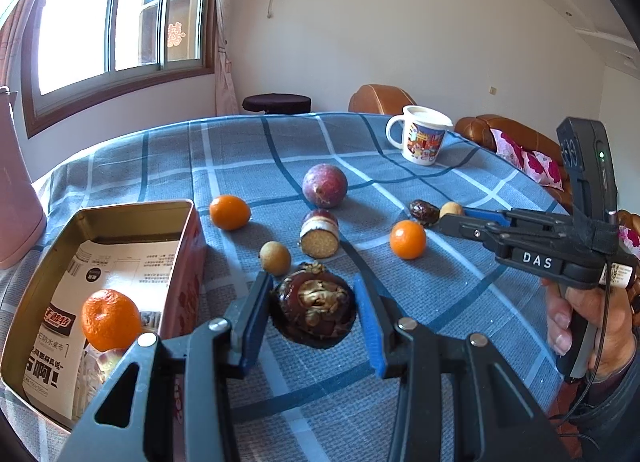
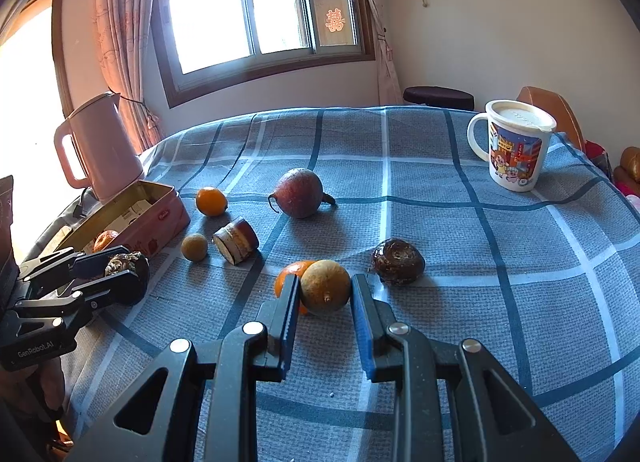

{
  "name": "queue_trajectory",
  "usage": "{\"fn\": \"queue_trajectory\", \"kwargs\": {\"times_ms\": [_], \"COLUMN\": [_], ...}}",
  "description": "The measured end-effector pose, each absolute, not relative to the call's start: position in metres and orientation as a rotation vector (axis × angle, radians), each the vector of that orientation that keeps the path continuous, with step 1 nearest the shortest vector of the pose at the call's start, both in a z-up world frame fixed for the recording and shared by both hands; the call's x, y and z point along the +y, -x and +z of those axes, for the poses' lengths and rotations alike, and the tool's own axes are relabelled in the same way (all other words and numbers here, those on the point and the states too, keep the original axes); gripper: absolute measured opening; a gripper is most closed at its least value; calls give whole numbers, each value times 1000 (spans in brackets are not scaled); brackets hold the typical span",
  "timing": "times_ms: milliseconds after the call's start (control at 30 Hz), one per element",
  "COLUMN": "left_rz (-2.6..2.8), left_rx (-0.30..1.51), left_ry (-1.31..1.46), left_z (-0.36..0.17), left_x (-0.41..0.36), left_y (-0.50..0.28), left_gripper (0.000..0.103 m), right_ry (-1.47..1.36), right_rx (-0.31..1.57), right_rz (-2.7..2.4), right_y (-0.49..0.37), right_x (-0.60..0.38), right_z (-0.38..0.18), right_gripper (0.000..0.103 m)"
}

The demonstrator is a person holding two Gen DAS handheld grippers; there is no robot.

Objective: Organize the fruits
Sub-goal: 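Lift the dark fruit with left tool while right tool lifts the brown fruit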

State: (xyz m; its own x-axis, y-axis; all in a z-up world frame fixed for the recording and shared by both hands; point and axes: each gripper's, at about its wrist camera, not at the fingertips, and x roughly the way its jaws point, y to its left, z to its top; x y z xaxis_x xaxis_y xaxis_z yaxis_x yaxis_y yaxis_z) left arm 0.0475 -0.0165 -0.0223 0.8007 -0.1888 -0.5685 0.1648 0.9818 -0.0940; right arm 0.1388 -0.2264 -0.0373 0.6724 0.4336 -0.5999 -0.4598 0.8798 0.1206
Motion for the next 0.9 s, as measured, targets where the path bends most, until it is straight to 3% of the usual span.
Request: {"fn": "queue_trajectory", "kwargs": {"times_ms": [900], "left_rz": [-145], "left_rx": [475], "left_ry": [79], "left_z": [-9], "left_x": [-5], "left_y": [-25], "left_gripper": [44], "right_ry": [62], "right_rx": [533], "right_rz": [511], "right_y": [-118], "right_x": [-228], "right_z": [-24], "right_gripper": [28]}}
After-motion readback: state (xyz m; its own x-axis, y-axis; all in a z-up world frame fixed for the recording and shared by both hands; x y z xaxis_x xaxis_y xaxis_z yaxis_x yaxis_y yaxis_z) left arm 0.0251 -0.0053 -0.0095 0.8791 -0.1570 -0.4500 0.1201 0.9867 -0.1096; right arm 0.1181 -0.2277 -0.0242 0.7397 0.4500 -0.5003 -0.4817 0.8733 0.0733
